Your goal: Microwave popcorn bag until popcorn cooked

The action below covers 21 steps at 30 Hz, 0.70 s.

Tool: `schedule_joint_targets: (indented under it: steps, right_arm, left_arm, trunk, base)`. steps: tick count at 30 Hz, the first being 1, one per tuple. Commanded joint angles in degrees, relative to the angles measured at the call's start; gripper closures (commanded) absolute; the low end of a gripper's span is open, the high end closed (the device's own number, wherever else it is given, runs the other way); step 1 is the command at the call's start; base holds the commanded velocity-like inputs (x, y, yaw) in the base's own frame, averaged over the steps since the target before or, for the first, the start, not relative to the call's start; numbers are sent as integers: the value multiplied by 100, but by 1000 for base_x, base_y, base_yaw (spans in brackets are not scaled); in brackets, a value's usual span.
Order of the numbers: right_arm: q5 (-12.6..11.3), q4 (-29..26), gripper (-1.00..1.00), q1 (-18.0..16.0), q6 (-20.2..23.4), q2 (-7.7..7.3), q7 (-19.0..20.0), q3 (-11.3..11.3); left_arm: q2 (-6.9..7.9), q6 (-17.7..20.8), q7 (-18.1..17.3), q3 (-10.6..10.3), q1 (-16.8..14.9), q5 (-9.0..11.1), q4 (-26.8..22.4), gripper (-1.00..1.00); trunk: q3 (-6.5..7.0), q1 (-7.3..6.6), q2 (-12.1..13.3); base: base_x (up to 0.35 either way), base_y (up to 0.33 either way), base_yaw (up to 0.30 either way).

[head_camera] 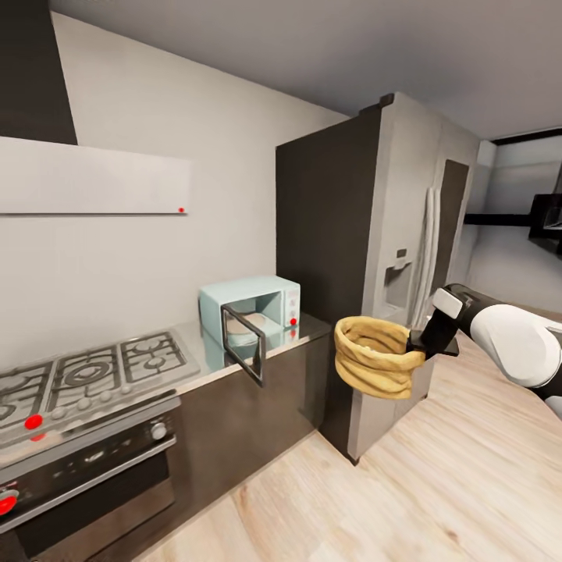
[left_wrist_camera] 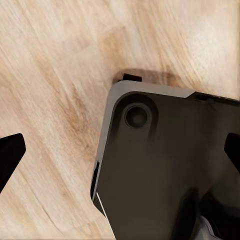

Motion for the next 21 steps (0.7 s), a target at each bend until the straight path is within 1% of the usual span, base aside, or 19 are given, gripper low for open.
schedule_joint_targets:
  steps: [1,6,11,17,21]
  right_arm:
    - [8,11,100,-5,0,-3,-41,-56]
    - [8,11,100,-5,-3,-3,-41,-56]
    - [8,11,100,-5,8,-3,-41,-56]
    - [8,11,100,-5,3,10,-41,-56]
    - [8,11,100,-5,6,19,-41,-56]
  left_arm:
    - [-1,4,0,22,1,-2,-5,-100]
    - [-1,4,-2,22,1,-2,-5,-100]
    - [-1,4,-2,24,1,-2,-5,-100]
    - [-1,4,1,22,1,-2,-4,-100]
    - [-2,4,1,22,1,-2,-3,-100]
  trunk:
    - [-1,2,-2]
    - [-1,2,-2]
    - [-1,2,-2]
    - [-1,2,-2]
    - [-1,2,-2]
  base:
    - [22,-42,126]
    - [6,-10,228]
    - [142,-133,256]
    - [22,-32,256]
    - [63,-198,256]
